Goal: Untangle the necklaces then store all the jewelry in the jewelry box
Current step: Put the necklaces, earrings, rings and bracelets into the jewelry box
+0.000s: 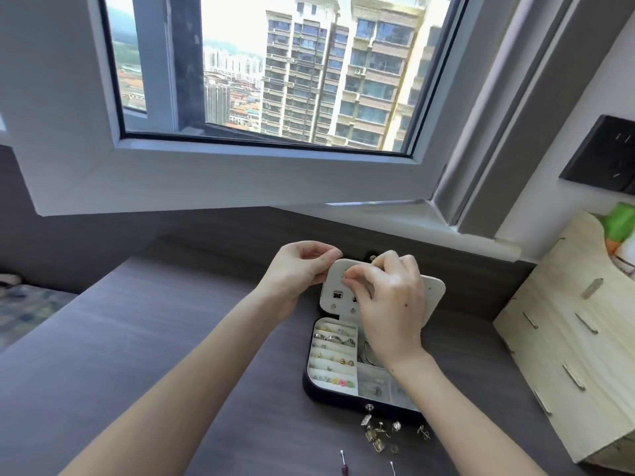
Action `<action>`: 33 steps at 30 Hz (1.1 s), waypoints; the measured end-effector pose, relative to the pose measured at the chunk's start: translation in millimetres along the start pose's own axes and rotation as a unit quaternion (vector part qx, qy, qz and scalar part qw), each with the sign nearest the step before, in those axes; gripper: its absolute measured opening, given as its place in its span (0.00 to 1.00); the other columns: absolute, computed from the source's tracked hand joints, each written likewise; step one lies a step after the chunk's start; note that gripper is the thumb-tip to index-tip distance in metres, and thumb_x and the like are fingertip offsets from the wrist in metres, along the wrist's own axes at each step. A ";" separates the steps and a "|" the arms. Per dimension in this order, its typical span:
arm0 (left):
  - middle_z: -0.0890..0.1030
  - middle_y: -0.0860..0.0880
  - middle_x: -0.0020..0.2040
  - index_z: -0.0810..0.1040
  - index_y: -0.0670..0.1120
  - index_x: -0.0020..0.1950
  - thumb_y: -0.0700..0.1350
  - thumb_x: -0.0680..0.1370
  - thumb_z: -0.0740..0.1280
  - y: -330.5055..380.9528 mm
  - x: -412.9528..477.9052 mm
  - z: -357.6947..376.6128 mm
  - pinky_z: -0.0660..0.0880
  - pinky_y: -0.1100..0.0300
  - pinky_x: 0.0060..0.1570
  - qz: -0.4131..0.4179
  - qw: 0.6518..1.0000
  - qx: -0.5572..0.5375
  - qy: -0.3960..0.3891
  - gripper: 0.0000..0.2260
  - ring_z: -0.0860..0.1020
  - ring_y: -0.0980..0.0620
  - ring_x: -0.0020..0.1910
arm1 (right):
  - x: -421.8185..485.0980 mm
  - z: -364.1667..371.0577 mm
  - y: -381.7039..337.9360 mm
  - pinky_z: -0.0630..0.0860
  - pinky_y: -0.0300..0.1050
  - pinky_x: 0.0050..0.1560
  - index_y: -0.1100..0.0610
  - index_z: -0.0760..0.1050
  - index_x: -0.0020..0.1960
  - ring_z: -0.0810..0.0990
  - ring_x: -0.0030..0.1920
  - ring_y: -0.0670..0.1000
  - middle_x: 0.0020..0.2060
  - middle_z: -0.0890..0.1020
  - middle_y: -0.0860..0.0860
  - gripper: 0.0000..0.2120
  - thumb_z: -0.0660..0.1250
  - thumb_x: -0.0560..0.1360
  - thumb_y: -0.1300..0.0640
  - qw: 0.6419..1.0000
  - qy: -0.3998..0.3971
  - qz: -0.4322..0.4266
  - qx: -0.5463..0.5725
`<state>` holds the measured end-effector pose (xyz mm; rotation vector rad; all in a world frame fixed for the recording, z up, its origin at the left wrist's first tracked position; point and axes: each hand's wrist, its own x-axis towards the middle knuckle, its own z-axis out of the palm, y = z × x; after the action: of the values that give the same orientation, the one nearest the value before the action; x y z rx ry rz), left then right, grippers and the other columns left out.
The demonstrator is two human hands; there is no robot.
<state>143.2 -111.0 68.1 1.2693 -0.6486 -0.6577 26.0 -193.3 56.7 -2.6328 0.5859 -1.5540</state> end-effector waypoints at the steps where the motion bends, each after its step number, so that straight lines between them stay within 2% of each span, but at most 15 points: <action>1: 0.81 0.46 0.41 0.81 0.42 0.45 0.41 0.76 0.68 -0.2 0.2 -0.2 0.78 0.59 0.49 0.002 1.000 0.001 0.000 0.03 0.79 0.51 0.43 | -0.2 0.5 -0.4 0.64 0.43 0.38 0.52 0.82 0.37 0.69 0.37 0.50 0.32 0.74 0.48 0.03 0.75 0.67 0.58 1.000 -0.001 0.005 -0.001; 7: 0.82 0.46 0.43 0.81 0.42 0.46 0.41 0.76 0.68 -1.0 0.7 -3.4 0.78 0.59 0.51 0.009 1.000 0.012 -0.018 0.04 0.80 0.52 0.45 | 4.2 -1.7 -0.9 0.62 0.43 0.42 0.48 0.83 0.38 0.68 0.38 0.49 0.34 0.73 0.47 0.04 0.77 0.65 0.53 0.999 -0.016 0.039 -0.006; 10: 0.82 0.45 0.44 0.81 0.42 0.46 0.41 0.76 0.69 -0.7 -0.5 -6.8 0.78 0.56 0.53 0.005 0.999 0.006 -0.035 0.03 0.80 0.51 0.46 | 8.9 -5.8 -5.3 0.58 0.42 0.42 0.49 0.81 0.40 0.70 0.41 0.50 0.37 0.75 0.47 0.08 0.77 0.64 0.51 0.999 -0.005 0.041 -0.030; 13: 0.83 0.46 0.43 0.82 0.42 0.46 0.41 0.75 0.69 0.6 -2.7 -12.1 0.79 0.57 0.53 0.001 0.998 0.006 -0.069 0.03 0.81 0.51 0.46 | 9.0 -9.4 -5.9 0.59 0.43 0.46 0.51 0.79 0.45 0.74 0.45 0.52 0.42 0.79 0.46 0.12 0.74 0.64 0.48 0.999 -0.016 0.009 -0.051; 16: 0.83 0.48 0.41 0.82 0.42 0.44 0.41 0.75 0.69 0.8 -3.7 -19.6 0.78 0.56 0.56 -0.002 0.993 0.032 -0.118 0.03 0.80 0.52 0.46 | 1.5 -13.3 -3.0 0.61 0.45 0.46 0.52 0.79 0.39 0.76 0.41 0.51 0.37 0.81 0.44 0.07 0.72 0.66 0.49 0.999 -0.027 -0.035 -0.018; 22: 0.82 0.49 0.40 0.83 0.43 0.44 0.38 0.74 0.69 0.5 -4.1 -33.4 0.75 0.65 0.47 -0.030 0.965 0.118 -0.231 0.03 0.79 0.55 0.43 | -33.5 -18.5 -5.4 0.63 0.45 0.44 0.54 0.79 0.37 0.75 0.38 0.50 0.34 0.80 0.45 0.08 0.70 0.71 0.50 0.995 0.001 -0.099 0.015; 27: 0.82 0.50 0.44 0.83 0.44 0.45 0.41 0.74 0.69 -6.3 -1.4 -34.3 0.72 0.62 0.54 -0.055 0.930 0.194 -0.307 0.03 0.79 0.56 0.49 | -48.7 -18.5 -5.5 0.62 0.43 0.44 0.54 0.80 0.38 0.75 0.38 0.49 0.35 0.81 0.46 0.07 0.73 0.71 0.52 0.995 0.015 -0.101 0.017; 33: 0.81 0.51 0.42 0.82 0.44 0.42 0.43 0.70 0.69 -5.8 2.4 -33.1 0.71 0.64 0.50 -0.060 0.917 0.190 -0.347 0.04 0.78 0.57 0.45 | -51.4 -17.4 -6.2 0.61 0.43 0.44 0.55 0.81 0.38 0.75 0.38 0.50 0.35 0.81 0.46 0.07 0.73 0.70 0.51 0.995 0.019 -0.092 0.024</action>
<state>169.1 -92.8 56.8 1.4348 -1.3400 -1.1447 -9.1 -167.6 23.6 -2.6944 0.3096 -1.6461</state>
